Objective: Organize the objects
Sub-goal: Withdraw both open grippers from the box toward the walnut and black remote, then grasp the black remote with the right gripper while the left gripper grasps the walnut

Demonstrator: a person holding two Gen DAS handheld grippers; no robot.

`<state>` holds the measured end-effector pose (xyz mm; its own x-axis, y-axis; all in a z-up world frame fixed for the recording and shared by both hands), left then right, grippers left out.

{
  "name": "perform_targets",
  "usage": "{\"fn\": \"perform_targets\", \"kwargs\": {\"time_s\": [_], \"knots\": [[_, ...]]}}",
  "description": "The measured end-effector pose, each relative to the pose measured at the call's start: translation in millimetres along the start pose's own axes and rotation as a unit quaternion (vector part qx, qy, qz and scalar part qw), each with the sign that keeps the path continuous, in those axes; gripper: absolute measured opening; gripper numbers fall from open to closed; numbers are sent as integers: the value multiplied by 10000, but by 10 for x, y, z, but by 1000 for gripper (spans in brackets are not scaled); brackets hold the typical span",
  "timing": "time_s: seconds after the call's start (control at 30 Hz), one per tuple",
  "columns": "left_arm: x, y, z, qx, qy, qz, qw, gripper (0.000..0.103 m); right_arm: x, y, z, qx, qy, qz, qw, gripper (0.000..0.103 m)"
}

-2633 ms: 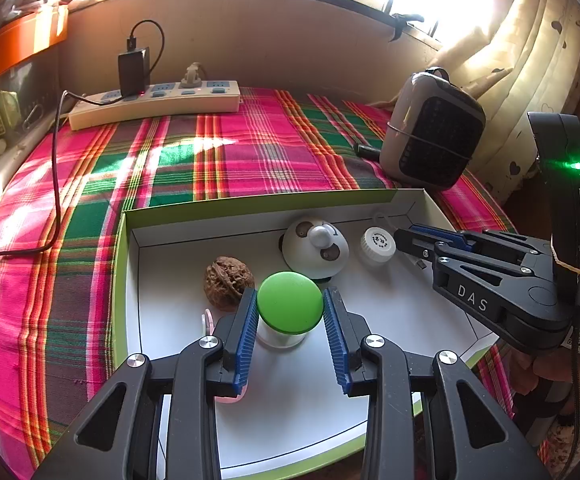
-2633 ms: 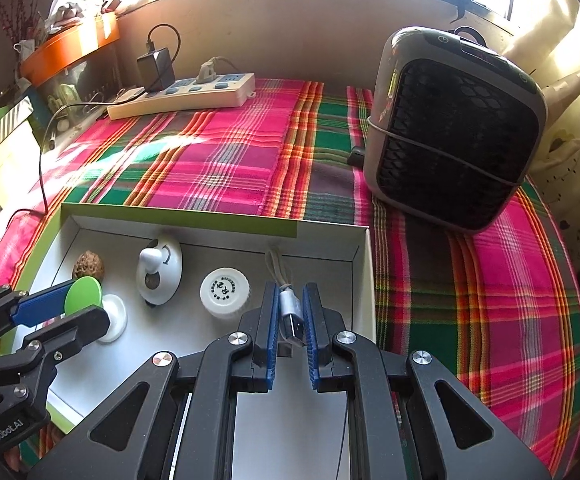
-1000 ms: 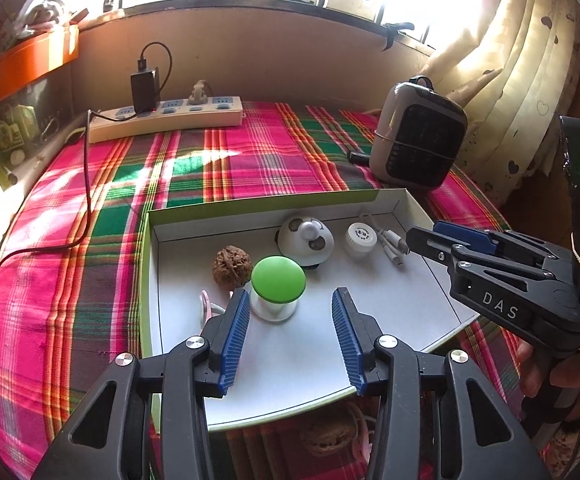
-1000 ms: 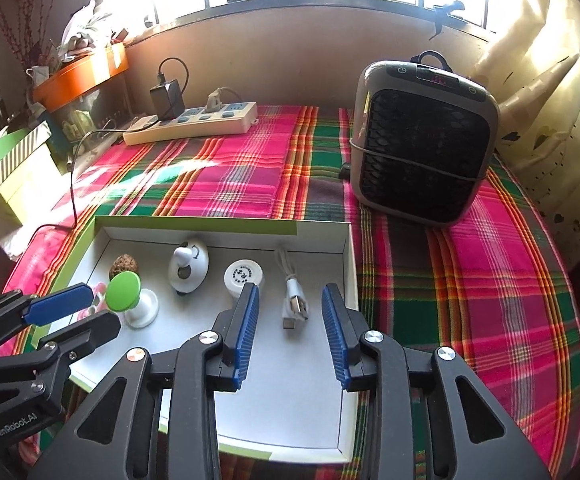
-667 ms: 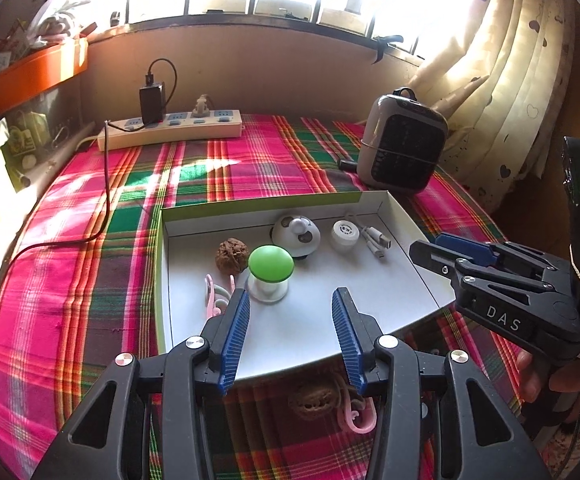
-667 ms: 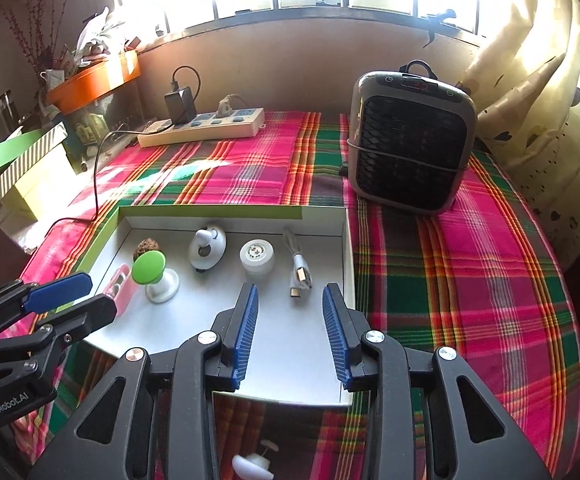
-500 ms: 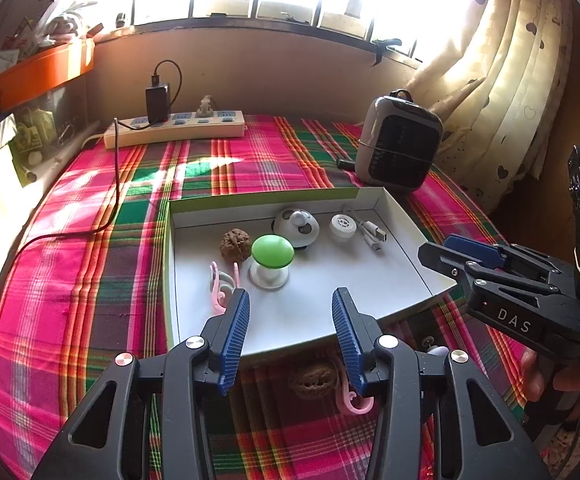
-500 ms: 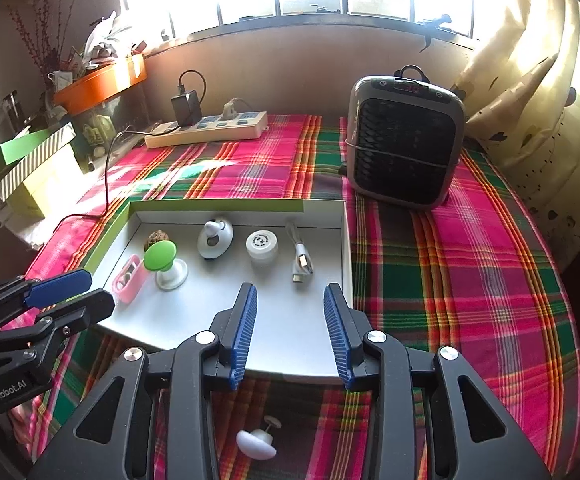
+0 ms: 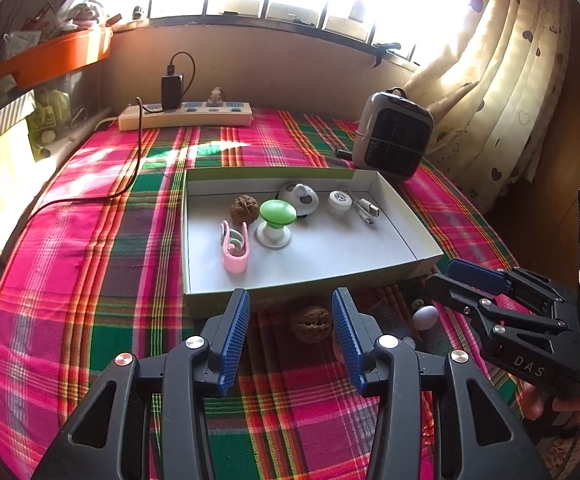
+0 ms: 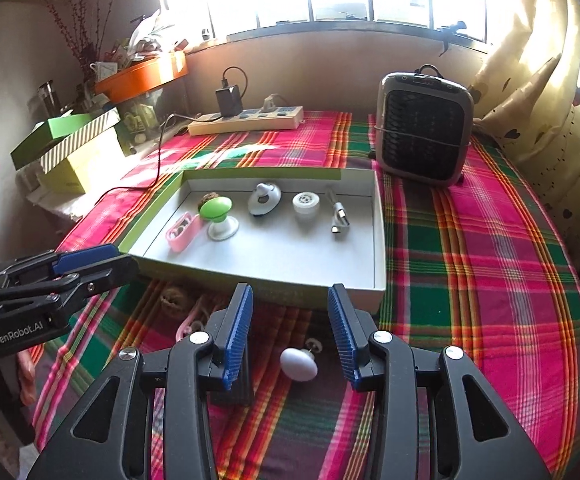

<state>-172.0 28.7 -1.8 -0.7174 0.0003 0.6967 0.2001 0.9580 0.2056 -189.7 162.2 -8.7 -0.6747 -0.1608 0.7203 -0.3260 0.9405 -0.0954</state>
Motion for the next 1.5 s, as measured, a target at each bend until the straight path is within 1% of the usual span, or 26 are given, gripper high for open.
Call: {"fn": "perform_targets", "kwargs": {"time_s": [0.3,0.5,1.1,1.37,1.4,1.47,1.5], "knots": [[-179,-56,35,-61,-159,-135,9998,42,-255,-231,-10,353,-136,-169,9991,41],[-217,-80,48,-109,-209,-178,9996,42,-351,-354,50,468,-278,-309,9980,41],[-239,-75,173,-242,-352,-192,9989,42,-463,-354,298,273,-661,-351,9968,41],[-222,-9,252,-334,-427,-114,9985,43,-460,-321,300,188,-658,-373,9970,41],[-219,3,263,-339,-434,-103,9984,43,-461,-322,298,174,-660,-400,9969,40],[-213,18,289,-351,-454,-90,9983,43,-467,-310,293,119,-659,-428,9968,34],[-210,26,302,-348,-464,-79,9983,43,-466,-298,293,106,-656,-416,9969,30]]}}
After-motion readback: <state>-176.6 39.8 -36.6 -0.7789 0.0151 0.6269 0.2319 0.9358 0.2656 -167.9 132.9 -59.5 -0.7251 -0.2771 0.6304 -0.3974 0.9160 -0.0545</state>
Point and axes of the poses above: each gripper's, at about its wrist camera, not at the fingertips, and z roughly the way its jaws point, y to its right, x to its top, the point moved 8 cm from there along z, roughly the way its jaws point
